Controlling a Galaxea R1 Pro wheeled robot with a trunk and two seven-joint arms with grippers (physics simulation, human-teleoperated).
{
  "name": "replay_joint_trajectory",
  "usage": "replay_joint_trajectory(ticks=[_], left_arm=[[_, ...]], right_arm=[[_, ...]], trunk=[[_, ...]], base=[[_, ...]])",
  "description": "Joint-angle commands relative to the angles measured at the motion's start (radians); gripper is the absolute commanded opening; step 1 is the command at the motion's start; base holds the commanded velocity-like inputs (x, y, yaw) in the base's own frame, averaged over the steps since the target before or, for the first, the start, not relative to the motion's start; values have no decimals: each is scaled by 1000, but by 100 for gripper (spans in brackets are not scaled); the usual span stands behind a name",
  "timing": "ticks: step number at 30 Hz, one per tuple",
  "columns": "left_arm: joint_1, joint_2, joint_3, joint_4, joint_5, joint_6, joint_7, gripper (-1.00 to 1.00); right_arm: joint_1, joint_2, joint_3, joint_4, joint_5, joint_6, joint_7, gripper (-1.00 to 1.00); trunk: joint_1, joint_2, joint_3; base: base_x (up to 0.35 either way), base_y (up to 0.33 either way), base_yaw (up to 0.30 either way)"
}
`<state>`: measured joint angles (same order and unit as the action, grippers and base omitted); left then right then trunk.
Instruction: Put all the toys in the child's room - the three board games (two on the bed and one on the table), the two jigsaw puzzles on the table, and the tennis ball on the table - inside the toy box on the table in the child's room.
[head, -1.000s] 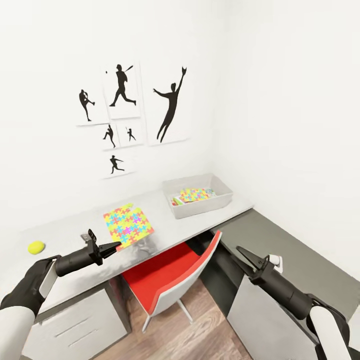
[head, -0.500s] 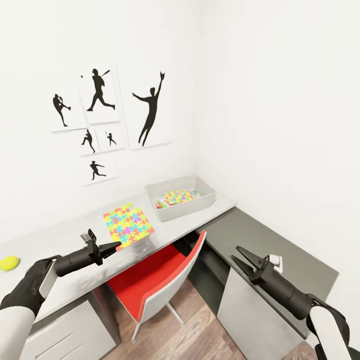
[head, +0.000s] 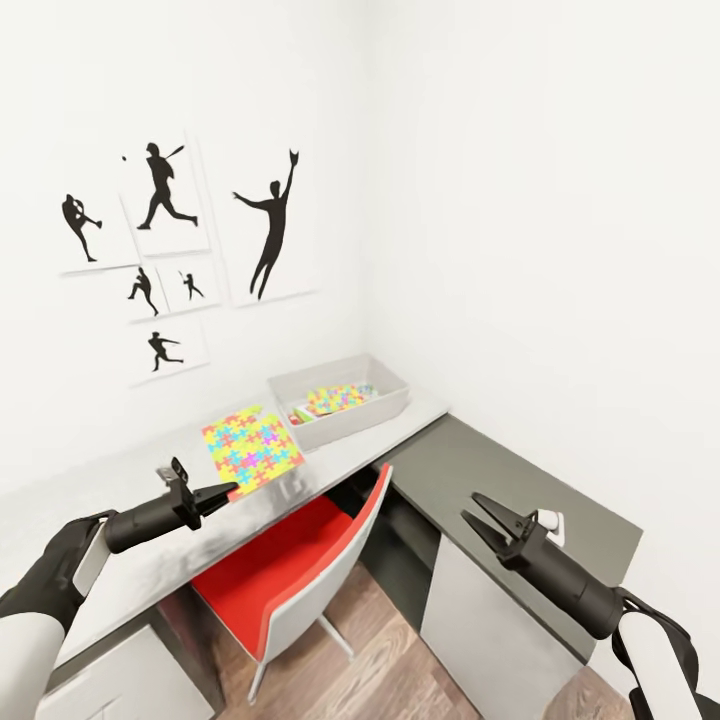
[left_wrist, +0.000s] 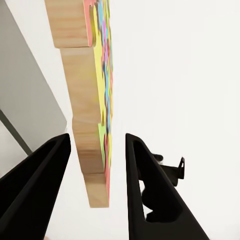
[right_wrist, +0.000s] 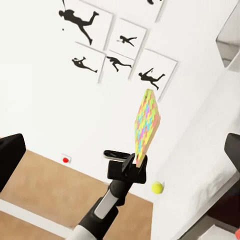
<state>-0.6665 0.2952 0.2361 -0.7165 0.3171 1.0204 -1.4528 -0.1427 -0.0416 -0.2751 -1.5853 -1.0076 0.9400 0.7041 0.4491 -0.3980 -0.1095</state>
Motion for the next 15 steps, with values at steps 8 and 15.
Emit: replay_joint_trajectory(ticks=[8, 15], left_arm=[[1, 9, 3, 1, 9, 10, -4, -100], [1, 9, 5, 2, 10, 10, -4, -100]], right_arm=[[-1, 0, 2, 1, 2, -9, -22, 100], [-2, 0, 19, 1, 1, -12, -56, 100]], trunk=[[1, -2, -2], [1, -2, -2]], base=[[130, 34, -6], [145, 61, 0]])
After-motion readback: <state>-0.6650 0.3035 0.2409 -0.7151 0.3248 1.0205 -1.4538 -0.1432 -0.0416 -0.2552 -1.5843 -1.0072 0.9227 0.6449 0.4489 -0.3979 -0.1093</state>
